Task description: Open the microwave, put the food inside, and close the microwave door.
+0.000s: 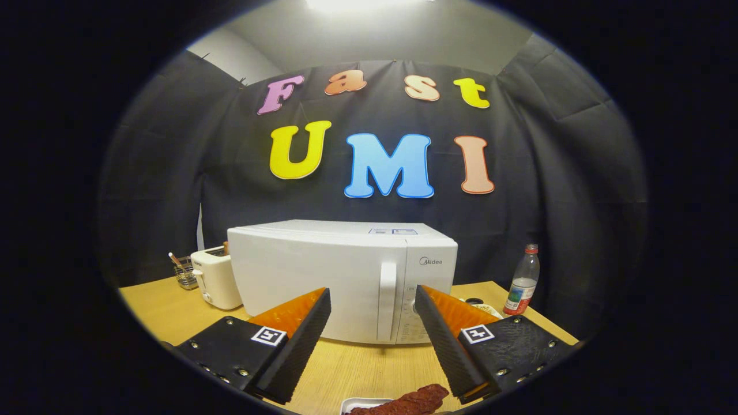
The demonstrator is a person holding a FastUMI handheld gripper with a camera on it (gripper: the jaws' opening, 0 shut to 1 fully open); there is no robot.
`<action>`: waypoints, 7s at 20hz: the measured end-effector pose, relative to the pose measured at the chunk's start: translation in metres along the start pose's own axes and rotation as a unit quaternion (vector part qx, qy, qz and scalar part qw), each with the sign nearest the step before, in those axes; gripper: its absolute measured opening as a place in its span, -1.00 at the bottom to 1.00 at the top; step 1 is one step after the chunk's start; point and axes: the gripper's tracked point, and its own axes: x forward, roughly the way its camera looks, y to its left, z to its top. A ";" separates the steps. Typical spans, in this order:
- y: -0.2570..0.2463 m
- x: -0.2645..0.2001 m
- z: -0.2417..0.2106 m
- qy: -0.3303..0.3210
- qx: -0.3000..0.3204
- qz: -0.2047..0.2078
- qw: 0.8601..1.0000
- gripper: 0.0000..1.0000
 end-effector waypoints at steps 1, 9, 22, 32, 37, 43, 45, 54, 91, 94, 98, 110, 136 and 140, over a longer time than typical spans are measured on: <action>-0.003 0.010 -0.006 0.001 0.000 -0.004 1.000 0.89; -0.020 0.078 -0.042 0.017 0.003 -0.028 0.999 0.88; -0.014 0.096 -0.053 0.026 0.040 -0.055 0.997 -0.64; -0.013 0.088 -0.052 0.037 0.080 -0.054 0.995 -0.78; 0.002 0.039 -0.055 0.024 0.037 -0.054 0.998 -0.78; 0.037 -0.021 -0.053 0.020 0.035 -0.037 0.999 -0.79; 0.052 -0.039 -0.053 0.021 0.034 -0.027 0.999 -0.79; 0.161 -0.126 -0.053 0.004 0.037 0.049 0.998 -0.79; 0.302 -0.255 -0.019 -0.014 -0.003 0.284 0.959 -0.33; 0.256 -0.248 -0.016 -0.030 -0.013 0.246 0.969 0.38; 0.190 -0.233 -0.015 -0.042 -0.029 0.184 0.982 0.84; -0.005 -0.151 -0.064 0.019 0.044 0.035 0.998 0.85; -0.037 -0.080 -0.117 0.127 0.435 0.078 0.888 -0.78; -0.031 -0.085 -0.088 0.110 0.423 0.083 0.896 -0.78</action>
